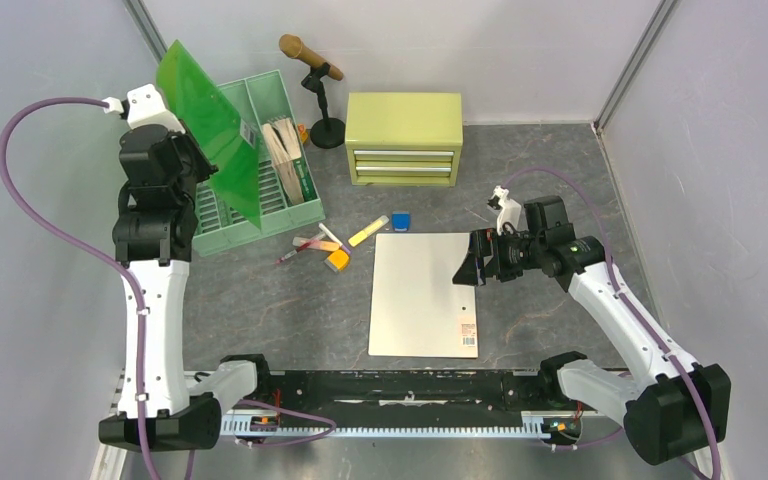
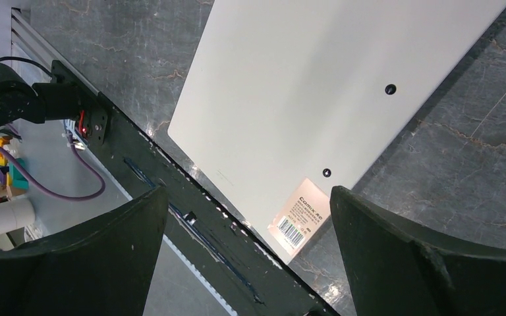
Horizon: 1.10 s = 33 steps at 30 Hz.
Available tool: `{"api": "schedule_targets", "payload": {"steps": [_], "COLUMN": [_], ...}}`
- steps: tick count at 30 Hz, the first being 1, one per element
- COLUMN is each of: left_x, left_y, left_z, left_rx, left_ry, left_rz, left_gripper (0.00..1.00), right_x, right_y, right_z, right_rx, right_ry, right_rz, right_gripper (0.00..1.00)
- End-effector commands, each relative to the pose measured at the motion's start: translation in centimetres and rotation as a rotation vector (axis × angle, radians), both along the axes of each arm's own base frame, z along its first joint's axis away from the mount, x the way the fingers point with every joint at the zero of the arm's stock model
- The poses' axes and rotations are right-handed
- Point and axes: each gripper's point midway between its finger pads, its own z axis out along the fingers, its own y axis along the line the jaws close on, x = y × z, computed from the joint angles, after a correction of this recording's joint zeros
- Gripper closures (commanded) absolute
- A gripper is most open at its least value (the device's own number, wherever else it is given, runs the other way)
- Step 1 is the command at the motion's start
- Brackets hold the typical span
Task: Organize the desk
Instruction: Place the folder in the storage box.
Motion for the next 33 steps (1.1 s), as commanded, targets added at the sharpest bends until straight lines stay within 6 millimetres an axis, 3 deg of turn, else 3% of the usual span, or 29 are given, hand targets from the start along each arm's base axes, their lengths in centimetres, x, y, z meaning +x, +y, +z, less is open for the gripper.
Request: {"api": "schedule_targets", "payload": {"steps": [1, 33], "left_x": [0.7, 7.4], "left_y": [0.4, -0.2], "left_z": [2.8, 3.0], "left_rx": [-0.008, 0.057], "left_ry": [-0.12, -0.145], "left_rz": [0.033, -0.053], "left_gripper": [0.98, 0.98], "right_x": [0.3, 0.7], "right_y": [0.3, 0.6], "right_z": [0.4, -0.1], "right_rx": [0.024, 0.021], "right_ry": [-0.014, 0.006], "right_rz": [0.008, 0.013], "right_gripper": [0.01, 0.01]}}
